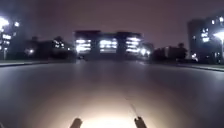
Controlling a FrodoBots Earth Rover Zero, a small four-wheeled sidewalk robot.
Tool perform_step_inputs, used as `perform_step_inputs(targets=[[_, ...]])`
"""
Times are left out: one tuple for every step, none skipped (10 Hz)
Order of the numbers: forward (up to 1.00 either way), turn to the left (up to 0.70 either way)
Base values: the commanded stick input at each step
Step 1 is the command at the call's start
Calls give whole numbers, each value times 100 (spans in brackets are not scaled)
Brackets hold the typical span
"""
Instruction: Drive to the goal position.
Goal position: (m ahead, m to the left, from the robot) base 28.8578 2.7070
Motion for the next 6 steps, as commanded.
perform_step_inputs(targets=[[100, -40], [100, -40], [100, -9], [100, 0], [100, 0], [100, 0]])
